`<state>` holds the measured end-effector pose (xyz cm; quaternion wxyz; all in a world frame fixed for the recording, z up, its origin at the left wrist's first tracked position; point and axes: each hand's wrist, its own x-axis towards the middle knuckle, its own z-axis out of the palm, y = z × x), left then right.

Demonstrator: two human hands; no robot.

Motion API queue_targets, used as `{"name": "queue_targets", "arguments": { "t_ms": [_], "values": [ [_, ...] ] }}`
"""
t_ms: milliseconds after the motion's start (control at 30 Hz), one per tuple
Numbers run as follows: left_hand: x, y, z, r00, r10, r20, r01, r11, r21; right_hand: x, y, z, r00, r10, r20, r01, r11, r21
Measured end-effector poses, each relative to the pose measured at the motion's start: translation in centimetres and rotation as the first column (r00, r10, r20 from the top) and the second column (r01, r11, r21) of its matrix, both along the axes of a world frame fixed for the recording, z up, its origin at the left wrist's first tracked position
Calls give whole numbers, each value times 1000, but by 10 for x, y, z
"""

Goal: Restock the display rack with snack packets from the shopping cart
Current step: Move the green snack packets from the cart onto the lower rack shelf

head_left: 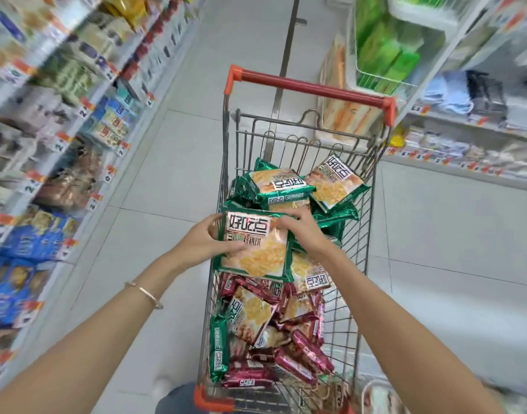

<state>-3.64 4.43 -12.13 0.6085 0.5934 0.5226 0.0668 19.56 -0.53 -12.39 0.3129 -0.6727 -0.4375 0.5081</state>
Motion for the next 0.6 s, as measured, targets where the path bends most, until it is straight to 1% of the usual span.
{"name": "queue_targets", "arguments": {
  "t_ms": [33, 67, 100, 133, 167, 200, 233, 267, 333, 367, 400, 433, 467, 500, 533, 567, 600],
  "values": [
    [-1, 2, 0, 998, 27, 53, -25, 999, -48, 3, 2, 4, 994, -7, -110, 1, 999, -48],
    [-2, 3, 0, 990, 81, 112, -66, 990, -125, 2, 4, 7, 968, -18, -250, -4, 996, -84],
    [-3, 3, 0, 975, 151, 164, -115, 971, -210, 0, 7, 5, 919, -52, -391, 7, 993, -117],
    [-5, 1, 1, 952, 227, 205, -166, 946, -277, -3, 11, 1, 862, -152, -483, 72, 981, -179],
    [-9, 0, -2, 927, 291, 237, -212, 927, -309, -7, 17, 0, 780, -302, -548, 180, 947, -264],
    [-11, -3, -1, 907, 339, 251, -252, 913, -321, -11, 26, -5, 713, -440, -546, 291, 894, -341],
    [-15, -5, -2, 891, 378, 249, -290, 899, -328, -15, 37, -13, 659, -546, -518, 377, 835, -401],
    [-18, -8, -1, 875, 419, 244, -326, 881, -342, -17, 48, -19, 628, -612, -481, 427, 788, -444],
    [-24, -11, -6, 830, 499, 250, -395, 842, -368, -17, 70, -41, 589, -687, -424, 493, 722, -485],
    [-27, -11, -6, 814, 526, 247, -423, 828, -368, -15, 79, -50, 557, -715, -422, 530, 697, -483],
    [-28, -12, -7, 805, 548, 229, -454, 816, -356, -16, 85, -51, 512, -750, -420, 585, 662, -469],
    [-30, -12, -8, 796, 569, 209, -486, 805, -340, -17, 85, -46, 487, -774, -404, 629, 632, -452],
    [-31, -10, -8, 783, 594, 182, -524, 789, -320, -19, 82, -37, 486, -786, -382, 663, 617, -424],
    [-33, -9, -7, 770, 620, 149, -564, 771, -295, -17, 78, -28, 504, -780, -372, 683, 623, -380],
    [-35, -6, -7, 757, 644, 113, -600, 753, -271, -12, 69, -19, 552, -740, -385, 670, 668, -324],
    [-37, -2, -8, 748, 658, 84, -624, 740, -251, -4, 55, -9, 633, -657, -410, 606, 750, -265],
    [-39, 1, -8, 754, 654, 63, -624, 743, -240, 4, 39, 5, 723, -527, -447, 488, 847, -210]
  ]
}}
